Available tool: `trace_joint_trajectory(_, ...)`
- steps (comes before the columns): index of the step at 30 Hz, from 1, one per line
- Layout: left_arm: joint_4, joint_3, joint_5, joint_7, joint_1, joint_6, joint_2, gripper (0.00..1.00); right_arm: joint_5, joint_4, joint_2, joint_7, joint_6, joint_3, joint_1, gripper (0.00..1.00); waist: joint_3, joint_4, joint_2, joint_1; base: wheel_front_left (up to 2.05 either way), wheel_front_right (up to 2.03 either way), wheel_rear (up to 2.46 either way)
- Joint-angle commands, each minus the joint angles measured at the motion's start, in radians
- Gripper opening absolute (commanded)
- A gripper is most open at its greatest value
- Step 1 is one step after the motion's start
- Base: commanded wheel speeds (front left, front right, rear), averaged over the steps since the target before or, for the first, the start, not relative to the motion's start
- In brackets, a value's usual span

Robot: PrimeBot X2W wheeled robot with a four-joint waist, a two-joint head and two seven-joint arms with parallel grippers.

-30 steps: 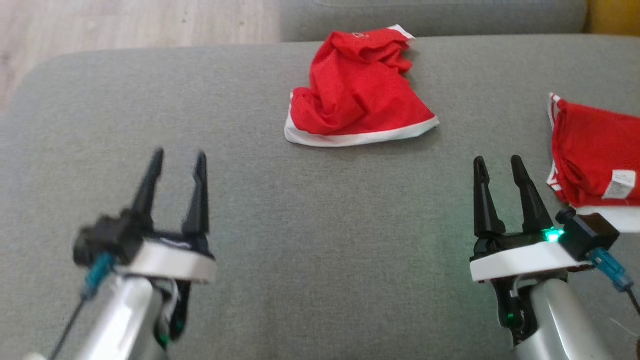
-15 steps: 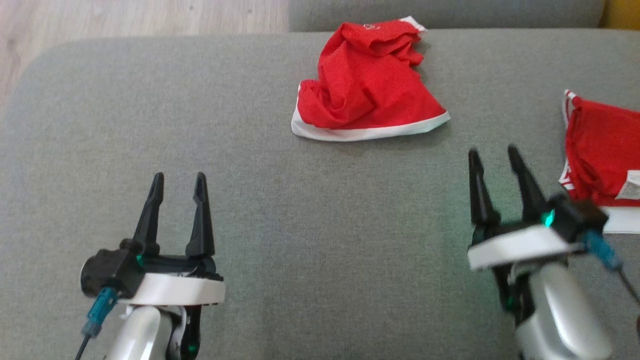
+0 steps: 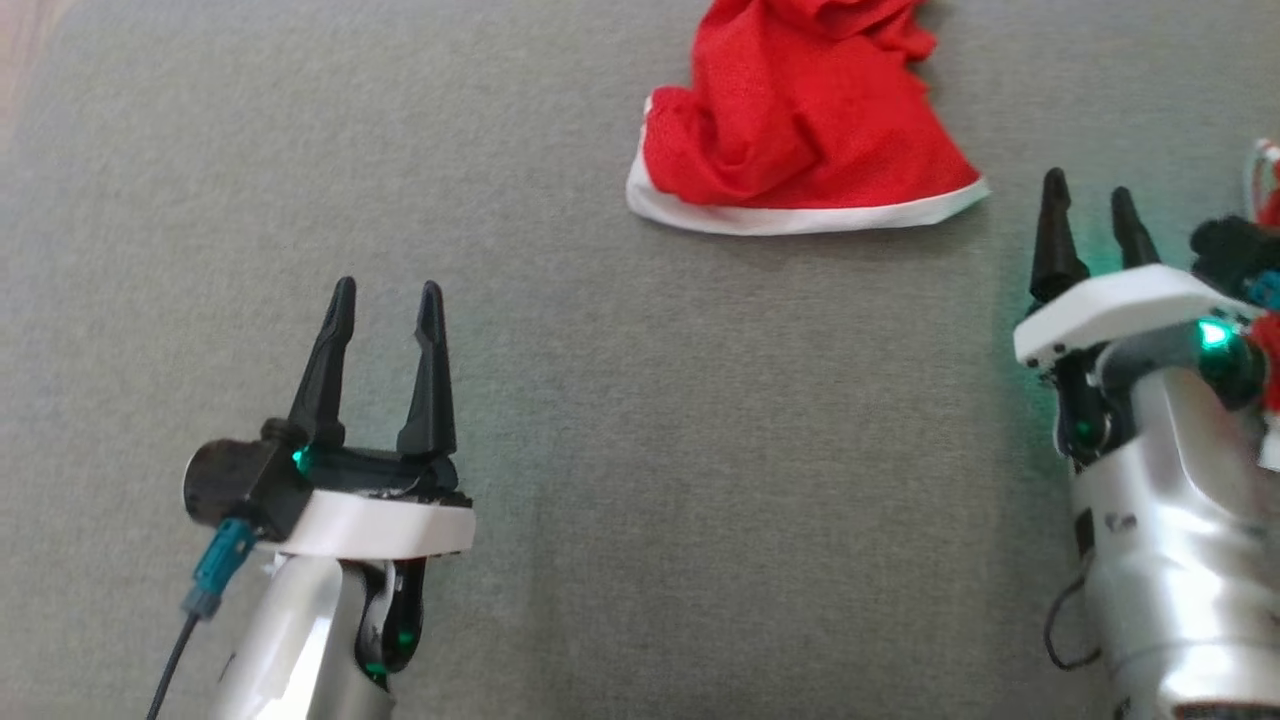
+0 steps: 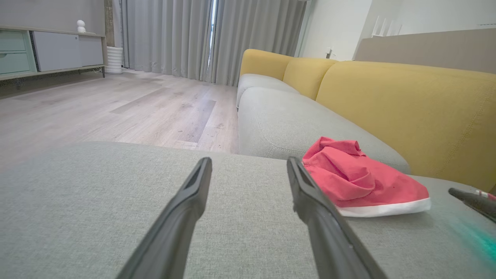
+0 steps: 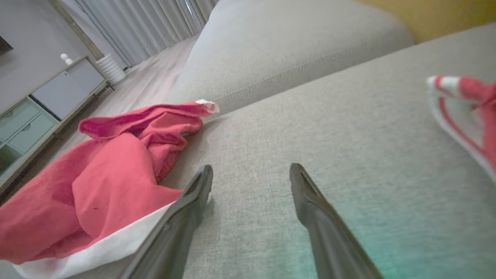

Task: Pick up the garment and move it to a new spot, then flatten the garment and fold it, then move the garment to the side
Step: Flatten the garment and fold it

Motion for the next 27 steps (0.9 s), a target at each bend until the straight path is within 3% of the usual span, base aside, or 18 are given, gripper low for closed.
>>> trace_joint_trajectory(1,-0.023,0.038,0.015,-0.008,-0.036,-0.01,0.003,1.0,0.019,0.033,0.003,0.001,0.007,0.026,-0.07,1.0,0.026,0.026,0.0,-0.0003,0.0,0.0,0.0)
trace_joint_trajectory(17,0.018,0.07,0.057,-0.008,-0.088,-0.052,-0.028,1.0,0.053,0.397,0.003,-0.037,0.007,0.195,-0.242,1.0,0.039,0.052,0.0,-0.0003,0.0,0.0,0.0)
trace_joint_trajectory(18,0.02,0.075,0.058,-0.008,-0.094,-0.054,-0.028,1.0,0.065,0.404,0.003,-0.036,0.007,0.211,-0.244,0.79,0.036,0.05,0.0,-0.0003,0.0,0.0,0.0)
trace_joint_trajectory(19,0.021,0.081,0.059,-0.008,-0.098,-0.055,-0.029,1.0,0.076,0.408,0.003,-0.04,0.007,0.228,-0.246,0.23,0.033,0.048,0.0,-0.0003,0.0,0.0,0.0)
trace_joint_trajectory(20,0.022,0.086,0.059,-0.008,-0.101,-0.056,-0.03,1.0,0.082,0.41,0.003,-0.045,0.007,0.247,-0.247,0.0,0.03,0.044,0.0,-0.0003,0.0,0.0,0.0)
trace_joint_trajectory(27,0.034,0.095,0.066,-0.008,-0.083,-0.065,-0.04,1.0,0.071,0.427,0.003,-0.115,0.007,0.292,-0.247,0.0,-0.01,0.012,0.0,-0.0003,0.0,0.0,0.0)
